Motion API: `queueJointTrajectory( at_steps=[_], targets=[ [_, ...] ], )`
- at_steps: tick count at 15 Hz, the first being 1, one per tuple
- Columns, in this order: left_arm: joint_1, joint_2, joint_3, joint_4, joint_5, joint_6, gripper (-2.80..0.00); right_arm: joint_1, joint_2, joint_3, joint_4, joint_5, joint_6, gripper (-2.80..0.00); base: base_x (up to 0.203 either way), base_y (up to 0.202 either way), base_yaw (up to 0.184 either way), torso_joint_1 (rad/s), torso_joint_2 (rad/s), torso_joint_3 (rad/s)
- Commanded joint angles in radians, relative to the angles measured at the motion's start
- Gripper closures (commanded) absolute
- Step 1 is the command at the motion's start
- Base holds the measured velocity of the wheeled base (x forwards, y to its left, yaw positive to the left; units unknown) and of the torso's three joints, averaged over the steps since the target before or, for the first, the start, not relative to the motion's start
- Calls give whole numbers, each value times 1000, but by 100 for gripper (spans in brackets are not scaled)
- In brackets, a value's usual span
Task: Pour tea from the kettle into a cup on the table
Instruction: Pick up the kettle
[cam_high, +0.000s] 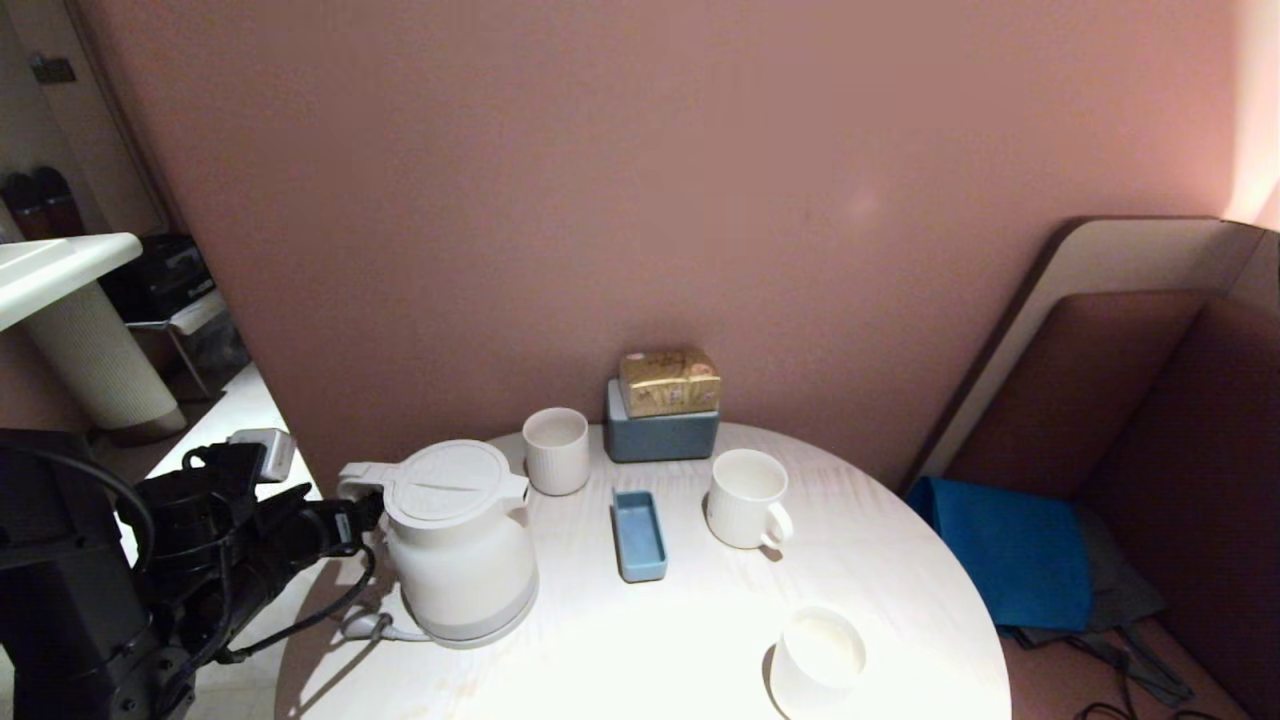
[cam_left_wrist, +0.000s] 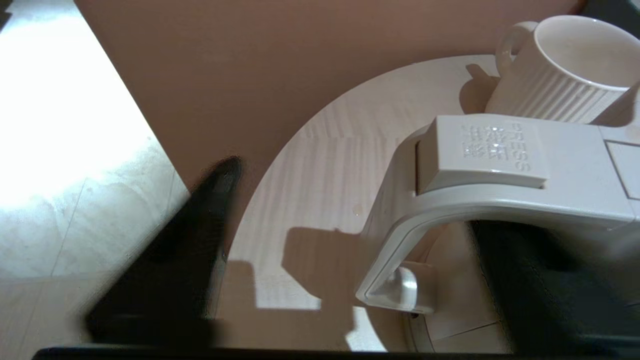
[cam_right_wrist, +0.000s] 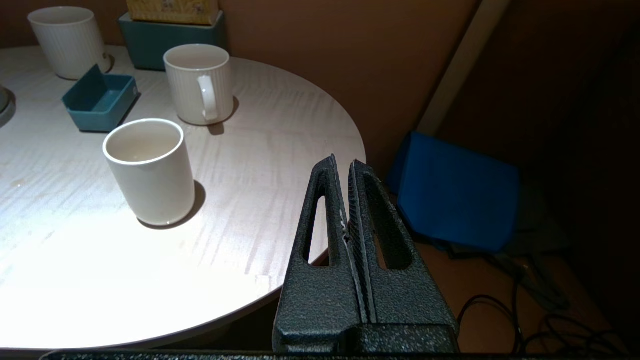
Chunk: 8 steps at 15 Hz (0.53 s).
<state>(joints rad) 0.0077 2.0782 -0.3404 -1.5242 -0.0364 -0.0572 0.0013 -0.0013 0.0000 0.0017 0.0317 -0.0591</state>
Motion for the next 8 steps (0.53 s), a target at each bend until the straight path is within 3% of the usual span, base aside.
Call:
queueJointTrajectory(
  at_steps=[1,8],
  targets=[
    [0,8,1,-46,1,-2,0,0,1,0,0,1,-1,0,0,0,0,0,0,0],
    [0,7,1,-46,1,-10,0,-1,1,0,0,1,-1,0,0,0,0,0,0,0]
  ],
)
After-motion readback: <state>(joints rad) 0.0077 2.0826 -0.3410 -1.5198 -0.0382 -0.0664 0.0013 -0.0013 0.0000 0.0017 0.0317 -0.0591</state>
